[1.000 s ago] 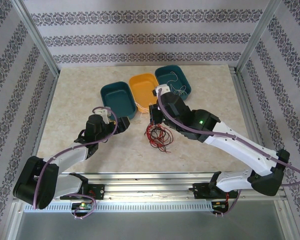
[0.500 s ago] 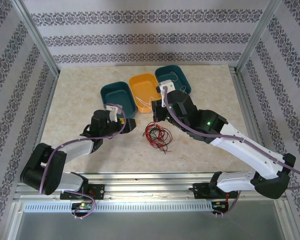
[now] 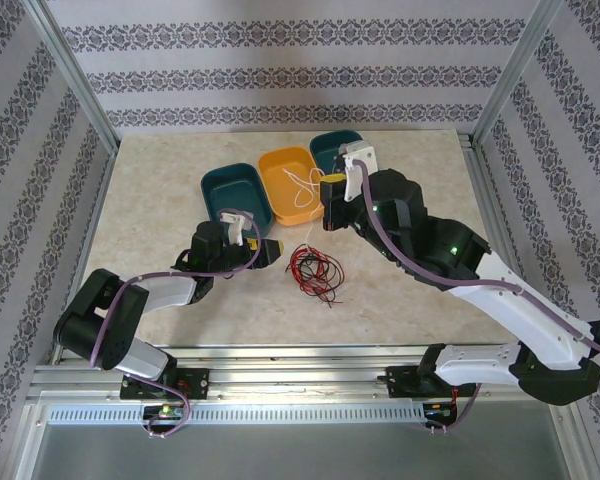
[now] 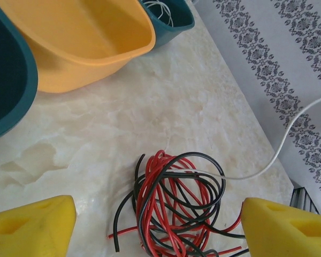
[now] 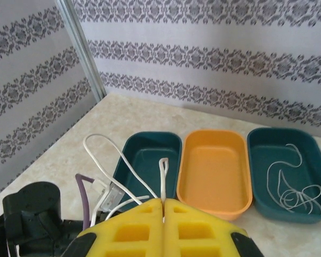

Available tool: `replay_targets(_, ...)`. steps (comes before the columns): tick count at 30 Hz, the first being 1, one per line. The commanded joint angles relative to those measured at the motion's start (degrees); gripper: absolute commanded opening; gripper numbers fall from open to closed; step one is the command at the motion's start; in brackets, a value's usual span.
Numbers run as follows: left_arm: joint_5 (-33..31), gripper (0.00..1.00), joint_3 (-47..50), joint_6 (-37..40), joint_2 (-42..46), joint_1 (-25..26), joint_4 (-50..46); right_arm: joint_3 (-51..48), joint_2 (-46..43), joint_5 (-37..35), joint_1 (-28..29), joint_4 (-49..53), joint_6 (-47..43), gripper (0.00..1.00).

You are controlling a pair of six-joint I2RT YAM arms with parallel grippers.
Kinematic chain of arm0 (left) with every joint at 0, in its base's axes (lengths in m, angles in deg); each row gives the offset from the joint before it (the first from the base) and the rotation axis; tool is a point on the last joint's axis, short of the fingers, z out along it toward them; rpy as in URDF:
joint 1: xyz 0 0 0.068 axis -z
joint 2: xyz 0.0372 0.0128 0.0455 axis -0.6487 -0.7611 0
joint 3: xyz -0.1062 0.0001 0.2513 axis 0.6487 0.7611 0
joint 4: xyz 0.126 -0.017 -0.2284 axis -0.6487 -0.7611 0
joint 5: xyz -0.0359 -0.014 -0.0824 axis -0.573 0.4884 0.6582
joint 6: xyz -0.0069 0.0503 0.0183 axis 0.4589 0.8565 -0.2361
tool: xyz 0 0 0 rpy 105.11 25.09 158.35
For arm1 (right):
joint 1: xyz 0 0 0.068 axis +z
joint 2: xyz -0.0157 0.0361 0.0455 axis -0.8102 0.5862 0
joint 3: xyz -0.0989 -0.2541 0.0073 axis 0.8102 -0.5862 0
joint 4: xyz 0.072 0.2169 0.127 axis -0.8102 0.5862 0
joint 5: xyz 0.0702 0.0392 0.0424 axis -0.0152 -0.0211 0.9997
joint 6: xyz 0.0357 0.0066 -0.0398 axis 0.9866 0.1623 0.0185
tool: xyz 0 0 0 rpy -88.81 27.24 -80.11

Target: Untangle the cables

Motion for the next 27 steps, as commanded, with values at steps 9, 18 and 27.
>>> replay_targets(9, -0.23, 0.92, 0.10, -0.30, 0.74, 0.55, 3.05, 9.58, 3.81, -3.01, -4.21, -1.60, -6.79, 0.00)
replay_targets(18, -0.92, 1.00, 0.51, 0.41, 2.30, 0.55, 1.73, 14.87, 7.03, 2.74, -9.24, -4.01, -7.85, 0.00)
replay_targets(27, -1.47, 0.99, 0.96, 0.85, 3.73, 0.59, 0.74, 20.15, 12.18, 5.15, -17.19, -3.36, -8.50, 0.00)
